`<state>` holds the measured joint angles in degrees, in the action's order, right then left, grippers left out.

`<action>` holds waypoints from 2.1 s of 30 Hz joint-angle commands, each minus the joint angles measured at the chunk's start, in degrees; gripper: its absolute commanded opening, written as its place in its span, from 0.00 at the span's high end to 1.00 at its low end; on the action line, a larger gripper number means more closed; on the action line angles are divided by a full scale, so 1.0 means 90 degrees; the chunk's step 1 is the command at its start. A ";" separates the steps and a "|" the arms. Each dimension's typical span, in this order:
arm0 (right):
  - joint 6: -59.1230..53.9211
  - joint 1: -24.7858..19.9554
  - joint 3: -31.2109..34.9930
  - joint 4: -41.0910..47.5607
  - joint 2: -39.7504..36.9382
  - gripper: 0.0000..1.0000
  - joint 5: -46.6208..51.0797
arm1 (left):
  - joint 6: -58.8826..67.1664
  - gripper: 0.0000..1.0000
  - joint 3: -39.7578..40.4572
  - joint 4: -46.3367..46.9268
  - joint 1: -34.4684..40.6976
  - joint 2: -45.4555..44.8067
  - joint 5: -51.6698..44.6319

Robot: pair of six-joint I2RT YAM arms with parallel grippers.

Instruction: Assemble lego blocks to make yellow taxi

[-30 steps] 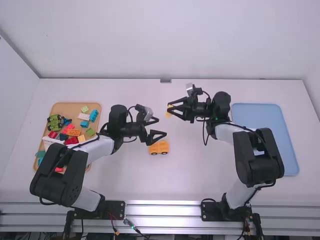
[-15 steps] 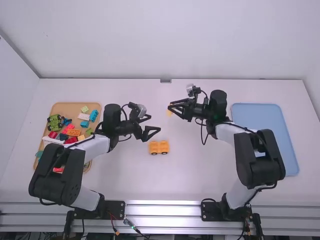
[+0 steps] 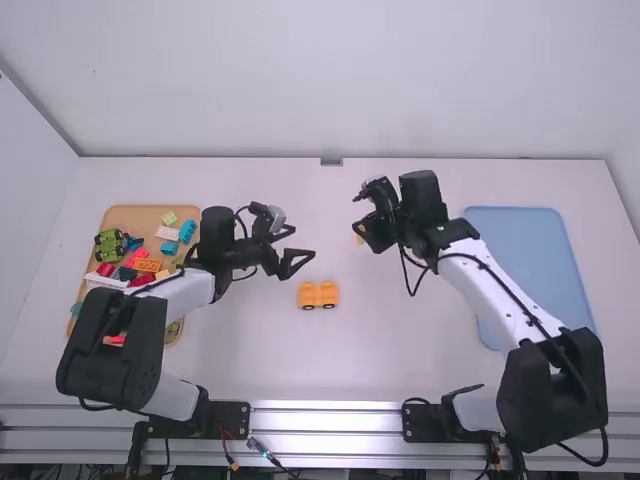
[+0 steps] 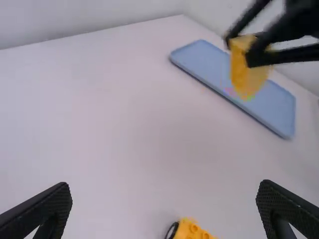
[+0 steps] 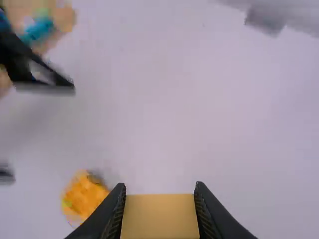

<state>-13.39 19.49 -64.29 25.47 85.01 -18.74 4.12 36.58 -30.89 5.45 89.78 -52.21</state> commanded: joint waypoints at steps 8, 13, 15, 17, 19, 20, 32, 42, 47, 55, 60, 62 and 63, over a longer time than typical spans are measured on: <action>-0.2919 0.0515 -0.1280 0.2659 0.1205 0.84 0.1936 | 0.0002 0.01 0.0029 0.0049 -0.0852 0.0000 -0.0355; -0.3934 0.0821 -0.1270 0.3109 0.1955 0.96 0.2135 | 0.0000 0.01 0.0029 0.0000 -0.1185 0.0000 -0.0828; -0.4328 0.0974 -0.1273 0.3206 0.2307 0.97 0.2137 | 0.0002 0.01 0.0029 0.0019 -0.1311 0.0000 -0.0952; -0.4554 0.1039 -0.1270 0.3206 0.2540 0.95 0.2137 | 0.0000 0.01 0.0029 0.0036 -0.1377 0.0000 -0.0986; -0.4699 0.1083 -0.1270 0.3201 0.2698 0.93 0.2137 | 0.0002 0.01 0.0029 0.0061 -0.1406 0.0000 -0.0981; -0.4738 0.1110 -0.1270 0.3203 0.2798 0.91 0.2137 | 0.0000 0.01 0.0029 0.0073 -0.1399 0.0002 -0.0976; -0.4682 0.1175 -0.1222 0.2805 0.3432 0.79 0.1778 | 0.0049 0.01 0.0029 0.0049 -0.1358 0.0000 -0.0913; -0.4665 0.1175 -0.0656 0.2047 0.3439 0.60 0.1705 | 0.0051 0.01 0.0029 0.0051 -0.1358 0.0002 -0.0916; -0.4663 0.1175 -0.0478 0.1892 0.3439 0.44 0.1763 | 0.0044 0.01 0.0029 0.0053 -0.1365 0.0002 -0.0928; -0.4272 0.1175 -0.0852 0.1950 0.3296 0.00 0.1727 | 0.0032 0.01 0.0029 0.0051 -0.1355 0.0002 -0.0906; -0.4065 0.1175 -0.1316 0.2217 0.3009 0.01 0.1336 | -0.0216 0.01 0.0022 0.0075 -0.1355 0.0002 -0.0916; -0.4058 0.1173 -0.1413 0.2268 0.2766 0.01 0.1076 | -0.0311 0.01 0.0012 0.0051 -0.1358 0.0002 -0.0918; -0.4061 0.1156 -0.1421 0.2261 0.2620 0.01 0.0974 | -0.0299 0.01 0.0012 0.0041 -0.1358 0.0002 -0.0920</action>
<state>-50.76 30.00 -75.40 45.32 113.21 -6.33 2.52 36.58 -30.48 -6.90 89.78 -59.37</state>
